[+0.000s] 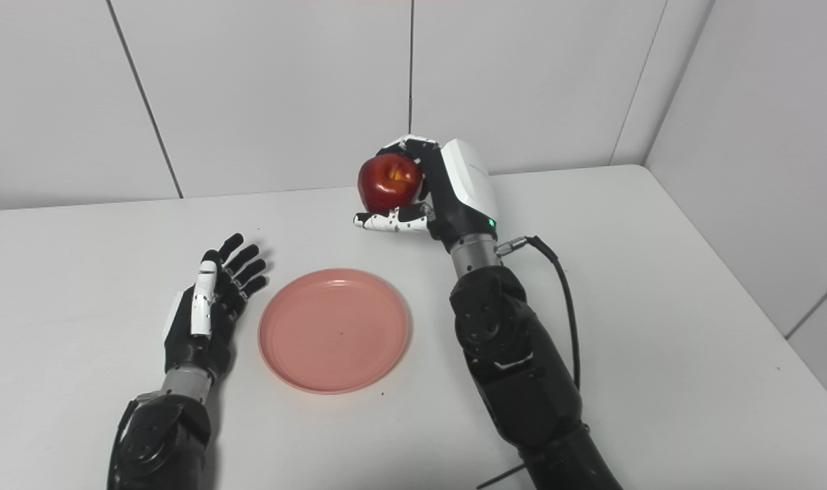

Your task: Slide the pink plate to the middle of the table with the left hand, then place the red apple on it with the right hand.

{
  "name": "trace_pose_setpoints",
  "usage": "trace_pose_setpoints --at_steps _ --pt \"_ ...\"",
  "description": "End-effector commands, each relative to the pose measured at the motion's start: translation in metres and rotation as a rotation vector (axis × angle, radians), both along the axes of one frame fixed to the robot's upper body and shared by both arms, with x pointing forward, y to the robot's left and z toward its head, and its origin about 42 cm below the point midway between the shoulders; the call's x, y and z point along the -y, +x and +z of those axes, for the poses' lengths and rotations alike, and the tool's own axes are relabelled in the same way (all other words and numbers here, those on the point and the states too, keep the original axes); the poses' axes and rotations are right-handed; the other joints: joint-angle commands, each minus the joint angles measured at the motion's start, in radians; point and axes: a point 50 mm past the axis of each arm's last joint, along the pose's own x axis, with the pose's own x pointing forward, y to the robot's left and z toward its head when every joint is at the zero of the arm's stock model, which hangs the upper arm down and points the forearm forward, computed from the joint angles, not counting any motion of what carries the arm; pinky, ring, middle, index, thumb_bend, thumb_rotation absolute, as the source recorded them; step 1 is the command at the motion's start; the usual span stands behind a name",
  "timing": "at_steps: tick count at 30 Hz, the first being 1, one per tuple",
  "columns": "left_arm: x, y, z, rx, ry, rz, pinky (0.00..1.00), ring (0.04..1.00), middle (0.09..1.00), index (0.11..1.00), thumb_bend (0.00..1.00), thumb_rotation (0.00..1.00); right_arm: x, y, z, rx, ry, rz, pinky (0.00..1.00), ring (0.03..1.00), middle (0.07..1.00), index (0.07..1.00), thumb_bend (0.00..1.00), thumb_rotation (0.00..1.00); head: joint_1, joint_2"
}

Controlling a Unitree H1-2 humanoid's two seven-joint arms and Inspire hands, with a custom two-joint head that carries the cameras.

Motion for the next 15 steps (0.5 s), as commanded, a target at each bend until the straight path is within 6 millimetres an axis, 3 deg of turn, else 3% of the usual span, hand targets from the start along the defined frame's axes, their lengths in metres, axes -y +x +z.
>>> trace_pose_setpoints --at_steps 1,9,15 --pt "0.008 0.004 0.007 -0.002 0.003 0.001 0.83 0.841 0.860 0.857 0.40 1.00 -0.013 0.005 0.028 0.107 -0.005 0.042 0.34 0.415 0.463 0.506 0.53 0.00 0.020 0.003" --pt "0.009 0.008 0.012 0.012 -0.012 0.019 0.83 0.840 0.863 0.858 0.40 1.00 -0.034 0.004 0.008 0.050 -0.006 0.099 0.30 0.383 0.444 0.523 0.53 0.00 0.077 0.020" --pt "0.013 0.010 0.015 0.021 -0.019 0.029 0.83 0.845 0.864 0.859 0.40 1.00 -0.045 0.002 -0.007 -0.008 0.005 0.142 0.33 0.404 0.457 0.509 0.53 0.00 0.120 0.032"
